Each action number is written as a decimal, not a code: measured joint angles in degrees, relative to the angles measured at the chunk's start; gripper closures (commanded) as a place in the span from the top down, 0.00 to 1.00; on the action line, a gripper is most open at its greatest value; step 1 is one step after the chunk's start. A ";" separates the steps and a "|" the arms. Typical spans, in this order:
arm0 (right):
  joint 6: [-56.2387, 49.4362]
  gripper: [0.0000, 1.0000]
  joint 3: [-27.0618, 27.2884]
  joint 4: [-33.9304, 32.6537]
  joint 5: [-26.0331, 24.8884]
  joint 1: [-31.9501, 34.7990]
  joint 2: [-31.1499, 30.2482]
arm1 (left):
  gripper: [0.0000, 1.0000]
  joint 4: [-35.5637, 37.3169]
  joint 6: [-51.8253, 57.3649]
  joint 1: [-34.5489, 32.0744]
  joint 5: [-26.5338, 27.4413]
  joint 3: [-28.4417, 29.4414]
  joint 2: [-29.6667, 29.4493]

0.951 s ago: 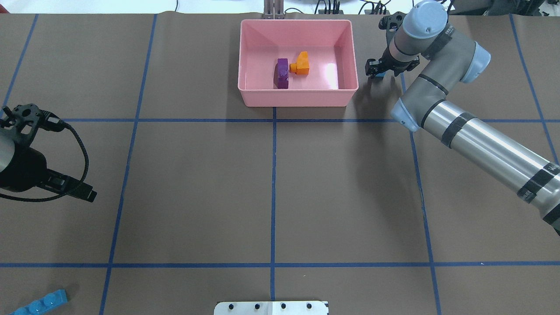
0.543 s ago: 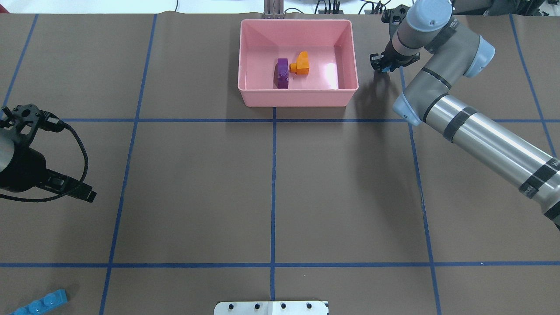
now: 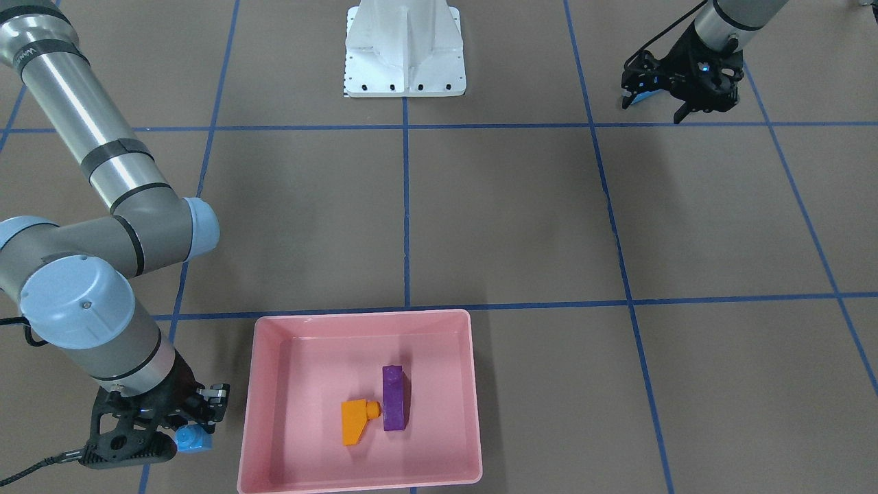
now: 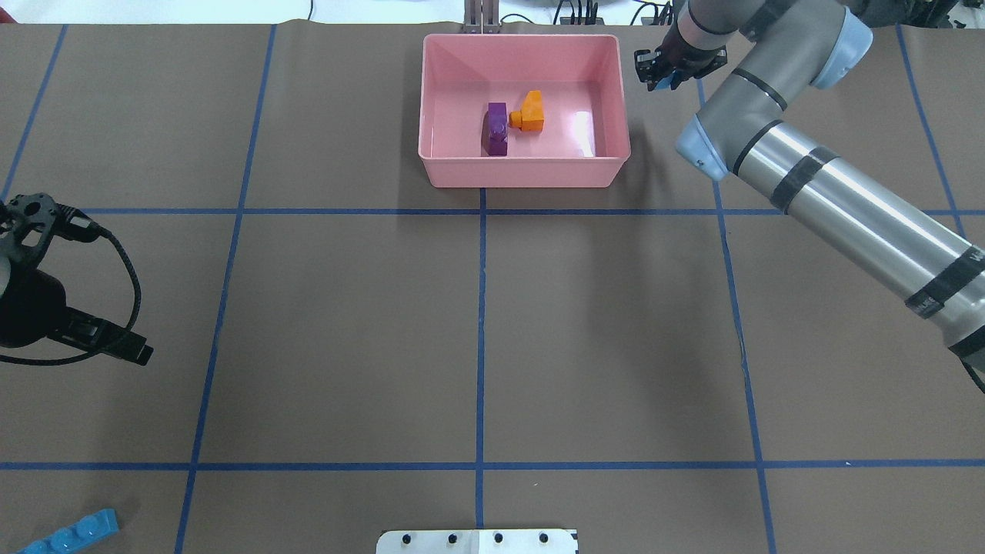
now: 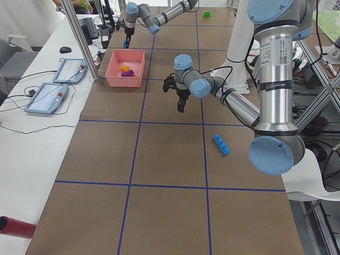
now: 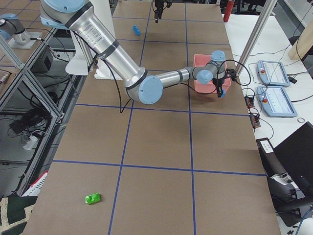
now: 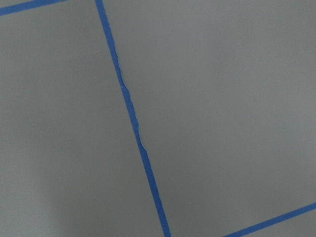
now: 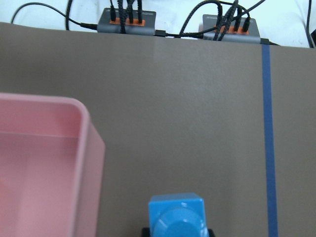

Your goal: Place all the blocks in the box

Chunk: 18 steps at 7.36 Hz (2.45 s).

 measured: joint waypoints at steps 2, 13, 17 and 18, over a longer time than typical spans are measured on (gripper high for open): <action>1.65 0.00 5.26 -7.44 4.44 1.30 3.05 | 1.00 -0.14 3.79 3.56 2.78 -1.06 5.34; 12.65 1.00 0.01 -8.18 -4.50 -6.87 9.34 | 1.00 -0.41 5.25 30.58 15.19 -3.63 17.30; 10.83 1.00 2.23 -9.54 1.92 -3.44 9.08 | 1.00 -2.61 2.30 36.13 18.31 0.42 16.47; 9.58 1.00 4.08 -12.34 3.51 -2.55 8.83 | 1.00 -3.84 2.26 36.32 18.51 1.93 16.18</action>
